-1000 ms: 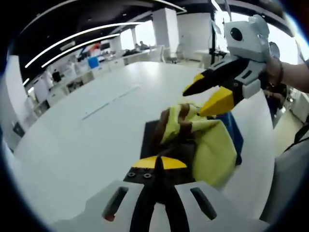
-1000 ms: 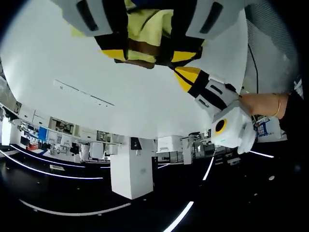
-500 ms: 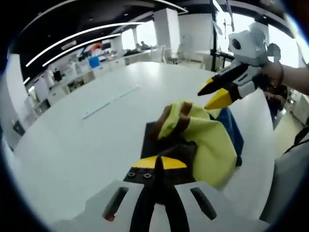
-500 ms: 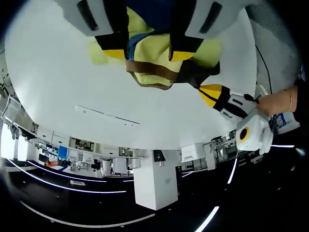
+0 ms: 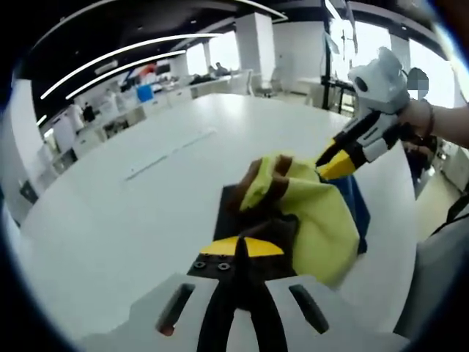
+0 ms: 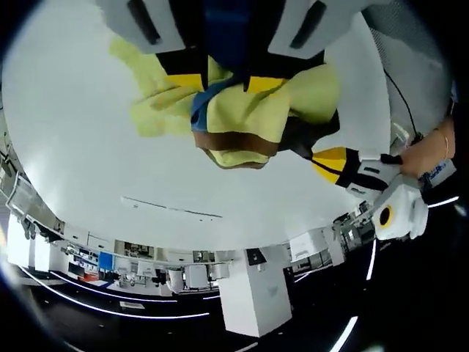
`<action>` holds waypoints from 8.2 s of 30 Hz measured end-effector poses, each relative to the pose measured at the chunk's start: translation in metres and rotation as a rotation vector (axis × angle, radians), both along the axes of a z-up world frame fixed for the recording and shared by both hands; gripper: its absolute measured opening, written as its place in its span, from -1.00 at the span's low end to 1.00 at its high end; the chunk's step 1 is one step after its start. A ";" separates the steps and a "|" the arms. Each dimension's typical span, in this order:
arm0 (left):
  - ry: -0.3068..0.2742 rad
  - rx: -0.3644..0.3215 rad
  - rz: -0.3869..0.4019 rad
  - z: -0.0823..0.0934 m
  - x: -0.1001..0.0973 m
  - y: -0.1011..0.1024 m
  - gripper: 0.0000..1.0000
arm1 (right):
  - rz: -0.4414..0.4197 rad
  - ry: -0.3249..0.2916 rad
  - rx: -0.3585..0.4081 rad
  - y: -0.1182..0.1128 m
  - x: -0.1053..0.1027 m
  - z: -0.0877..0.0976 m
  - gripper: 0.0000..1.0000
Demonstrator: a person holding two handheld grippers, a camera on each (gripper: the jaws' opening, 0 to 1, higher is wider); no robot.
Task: Fold the garment on the visible template until the final outline fits inside the template.
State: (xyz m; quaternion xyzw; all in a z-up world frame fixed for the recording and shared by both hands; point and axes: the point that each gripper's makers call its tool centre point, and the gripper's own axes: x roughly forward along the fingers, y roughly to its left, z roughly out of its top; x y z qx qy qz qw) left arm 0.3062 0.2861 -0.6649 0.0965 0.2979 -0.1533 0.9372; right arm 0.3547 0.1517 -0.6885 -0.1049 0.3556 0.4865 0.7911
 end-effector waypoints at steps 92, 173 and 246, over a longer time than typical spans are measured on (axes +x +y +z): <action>-0.409 -0.108 0.220 0.143 0.083 0.084 -1.00 | -0.301 -0.361 -0.024 -0.068 0.156 0.133 -1.00; -0.163 -0.143 0.342 0.013 0.168 0.099 -0.10 | -0.314 -0.051 0.002 -0.014 0.234 0.040 0.10; -0.021 -0.224 0.537 -0.042 0.112 0.056 -1.00 | -0.216 -0.127 -0.056 -0.053 0.109 0.021 -1.00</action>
